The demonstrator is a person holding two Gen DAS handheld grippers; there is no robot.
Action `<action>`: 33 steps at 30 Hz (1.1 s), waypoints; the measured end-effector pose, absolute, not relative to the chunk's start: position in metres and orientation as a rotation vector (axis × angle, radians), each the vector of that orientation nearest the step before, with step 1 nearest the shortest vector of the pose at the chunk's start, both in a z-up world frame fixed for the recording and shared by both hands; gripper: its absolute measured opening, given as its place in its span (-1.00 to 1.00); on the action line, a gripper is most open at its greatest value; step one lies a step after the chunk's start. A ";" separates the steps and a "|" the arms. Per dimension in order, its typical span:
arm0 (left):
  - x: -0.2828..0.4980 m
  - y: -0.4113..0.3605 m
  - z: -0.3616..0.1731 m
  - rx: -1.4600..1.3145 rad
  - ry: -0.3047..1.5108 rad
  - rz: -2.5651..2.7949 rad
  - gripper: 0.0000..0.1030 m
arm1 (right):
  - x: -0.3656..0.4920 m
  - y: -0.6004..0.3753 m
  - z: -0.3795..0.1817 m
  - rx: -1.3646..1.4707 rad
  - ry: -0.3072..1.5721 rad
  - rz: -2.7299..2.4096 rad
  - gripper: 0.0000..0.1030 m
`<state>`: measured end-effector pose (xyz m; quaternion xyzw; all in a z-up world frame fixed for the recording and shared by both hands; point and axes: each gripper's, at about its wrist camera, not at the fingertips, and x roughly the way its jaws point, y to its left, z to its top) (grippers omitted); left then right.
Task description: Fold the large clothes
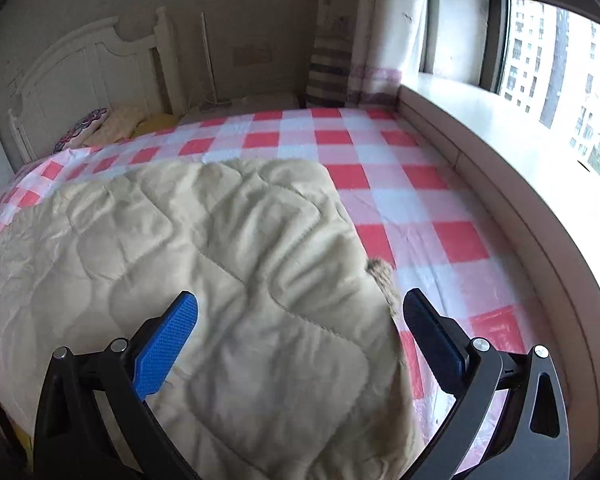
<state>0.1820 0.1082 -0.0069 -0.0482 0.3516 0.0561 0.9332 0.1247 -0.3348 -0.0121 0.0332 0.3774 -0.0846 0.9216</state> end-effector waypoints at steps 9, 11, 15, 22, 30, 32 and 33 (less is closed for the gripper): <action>0.264 -0.016 0.004 0.250 0.749 0.005 0.96 | 0.218 -0.218 0.010 -0.174 0.779 0.049 0.91; 0.286 -0.021 -0.028 0.301 0.816 0.020 0.96 | 0.240 -0.203 -0.021 -0.277 0.851 0.012 0.91; 0.296 0.004 -0.044 0.144 0.872 -0.037 0.96 | 0.263 -0.251 -0.051 0.023 0.950 0.081 0.91; 0.293 0.001 -0.046 0.172 0.858 -0.023 0.96 | 0.238 -0.307 -0.040 0.251 0.836 -0.214 0.90; 0.294 0.004 -0.045 0.165 0.863 -0.029 0.96 | 0.224 -0.330 -0.036 0.323 0.867 -0.264 0.90; 0.295 0.004 -0.046 0.167 0.864 -0.028 0.96 | 0.204 -0.321 -0.021 0.277 0.799 -0.236 0.90; 0.295 0.004 -0.046 0.167 0.864 -0.027 0.96 | 0.192 -0.314 -0.014 0.257 0.767 -0.201 0.90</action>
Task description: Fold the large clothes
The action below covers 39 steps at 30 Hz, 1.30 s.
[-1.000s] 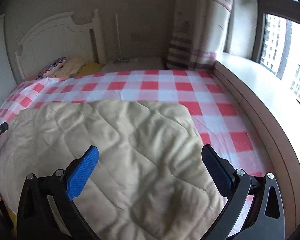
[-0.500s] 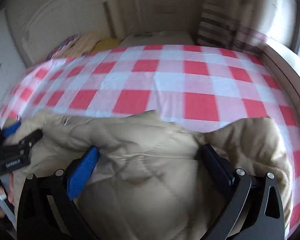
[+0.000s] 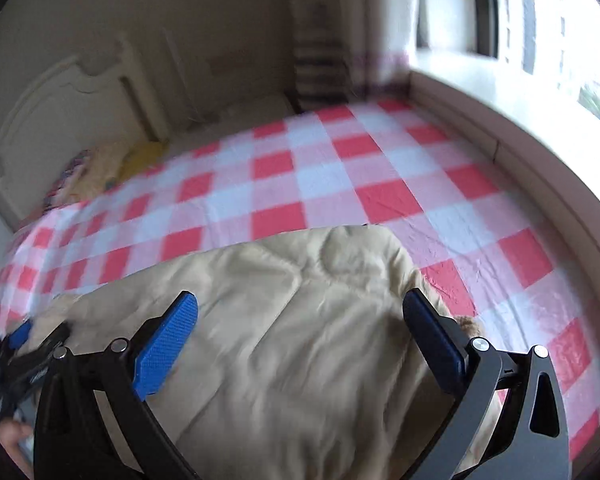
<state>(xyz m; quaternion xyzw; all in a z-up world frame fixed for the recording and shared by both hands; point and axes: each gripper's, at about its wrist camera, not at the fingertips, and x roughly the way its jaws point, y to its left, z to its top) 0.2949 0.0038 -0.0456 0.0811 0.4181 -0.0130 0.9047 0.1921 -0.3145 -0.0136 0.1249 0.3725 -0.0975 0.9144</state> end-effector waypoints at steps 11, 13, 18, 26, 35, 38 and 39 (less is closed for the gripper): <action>0.295 0.006 -0.045 0.172 0.858 -0.023 0.96 | 0.137 -0.316 -0.034 0.072 0.788 -0.048 0.91; 0.295 0.006 -0.045 0.170 0.859 -0.024 0.96 | 0.130 -0.330 -0.030 0.063 0.774 -0.097 0.90; 0.295 0.005 -0.045 0.169 0.859 -0.023 0.96 | 0.084 -0.384 -0.022 0.168 0.730 -0.245 0.91; 0.296 0.006 -0.046 0.167 0.860 -0.025 0.96 | -0.037 -0.406 -0.039 0.483 0.631 0.103 0.91; 0.296 0.006 -0.046 0.167 0.860 -0.025 0.96 | -0.037 -0.373 -0.075 0.649 0.693 0.277 0.91; 0.296 0.006 -0.046 0.164 0.861 -0.027 0.96 | -0.017 -0.361 -0.072 0.665 0.718 0.292 0.91; 0.296 0.006 -0.046 0.164 0.861 -0.026 0.96 | -0.009 -0.357 -0.072 0.676 0.731 0.302 0.91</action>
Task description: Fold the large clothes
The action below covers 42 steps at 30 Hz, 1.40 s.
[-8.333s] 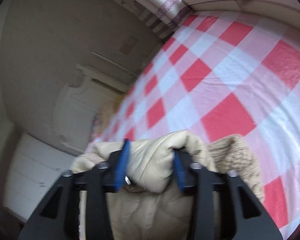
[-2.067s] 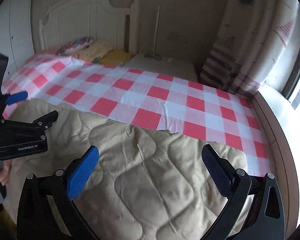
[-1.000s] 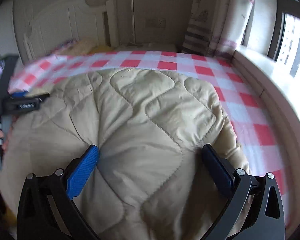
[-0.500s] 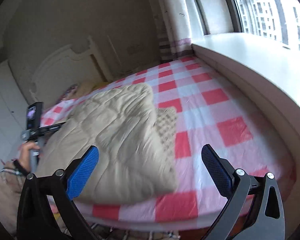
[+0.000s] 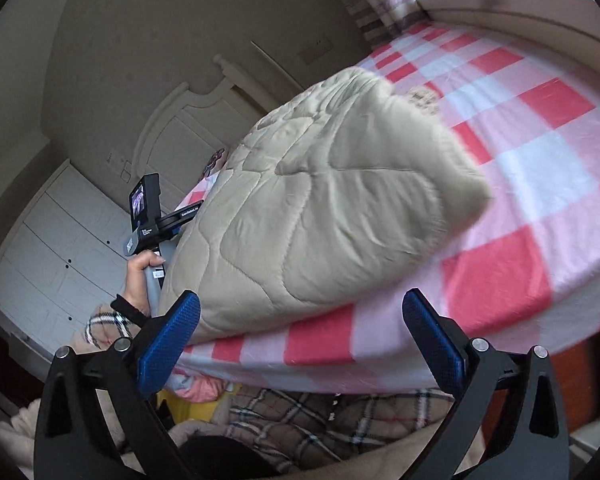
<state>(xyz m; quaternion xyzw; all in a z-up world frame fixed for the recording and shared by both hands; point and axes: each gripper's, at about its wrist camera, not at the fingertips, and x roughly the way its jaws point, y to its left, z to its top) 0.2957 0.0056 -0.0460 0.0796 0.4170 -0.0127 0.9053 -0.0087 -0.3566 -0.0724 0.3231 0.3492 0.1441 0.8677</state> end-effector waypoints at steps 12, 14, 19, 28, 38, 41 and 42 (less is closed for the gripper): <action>0.296 0.011 -0.048 0.139 0.860 0.028 0.96 | 0.090 -0.349 -0.071 0.799 0.672 0.099 0.36; 0.296 0.016 -0.046 0.112 0.858 0.035 0.96 | 0.085 -0.347 -0.072 0.767 0.632 0.115 0.02; 0.289 -0.005 -0.041 0.216 0.822 0.024 0.96 | 0.042 -0.347 -0.062 0.733 0.512 0.157 -0.25; 0.270 -0.083 0.024 0.286 0.715 -0.048 0.95 | -0.010 -0.362 -0.052 0.724 0.444 0.108 -0.25; 0.278 -0.139 -0.037 0.429 0.842 -0.007 0.96 | -0.043 -0.345 -0.025 0.610 0.386 0.087 -0.24; 0.251 -0.113 -0.002 0.327 0.718 0.017 0.95 | -0.047 -0.337 -0.021 0.583 0.384 0.078 -0.24; 0.228 -0.100 0.013 0.284 0.669 0.007 0.95 | -0.047 -0.334 -0.022 0.584 0.382 0.074 -0.24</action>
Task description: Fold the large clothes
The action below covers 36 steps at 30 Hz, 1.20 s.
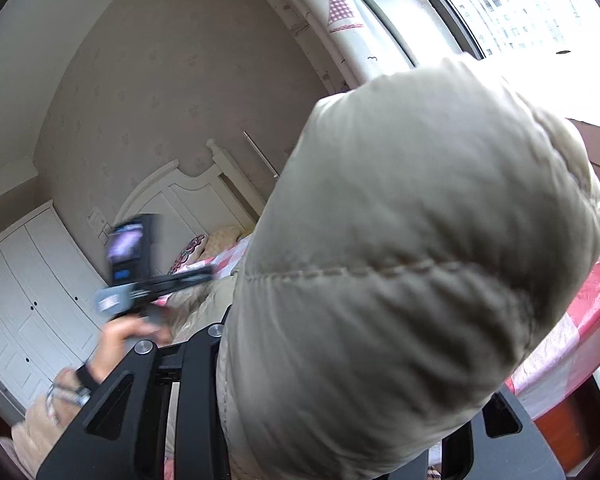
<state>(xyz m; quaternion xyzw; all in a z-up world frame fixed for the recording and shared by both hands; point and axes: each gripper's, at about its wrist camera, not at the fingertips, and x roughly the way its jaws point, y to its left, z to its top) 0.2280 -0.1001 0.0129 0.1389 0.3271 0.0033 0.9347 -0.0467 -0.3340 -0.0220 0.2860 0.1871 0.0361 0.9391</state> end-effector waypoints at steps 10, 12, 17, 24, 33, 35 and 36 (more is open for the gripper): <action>0.070 -0.096 -0.044 0.402 0.574 -0.259 0.96 | -0.056 -0.309 -0.011 0.515 0.406 0.024 -0.24; 0.057 -0.092 -0.051 0.359 0.525 -0.262 0.96 | -0.056 -0.291 -0.002 0.447 0.399 -0.008 -0.24; 0.035 -0.080 -0.036 0.447 0.571 -0.418 0.96 | -0.048 -0.239 0.032 0.232 0.368 -0.066 -0.24; 0.015 0.050 -0.010 0.175 0.651 -0.523 0.95 | -0.035 -0.096 0.056 -0.287 0.242 -0.061 -0.23; -0.001 0.238 0.051 -0.221 0.502 -0.050 0.95 | -0.024 0.109 -0.109 -1.298 0.185 0.149 0.14; -0.004 0.224 0.064 -0.191 0.490 -0.091 0.95 | -0.034 0.118 -0.131 -1.357 0.100 0.115 0.13; -0.002 0.217 0.069 -0.177 0.489 -0.112 0.95 | -0.035 0.117 -0.127 -1.339 0.112 0.132 0.13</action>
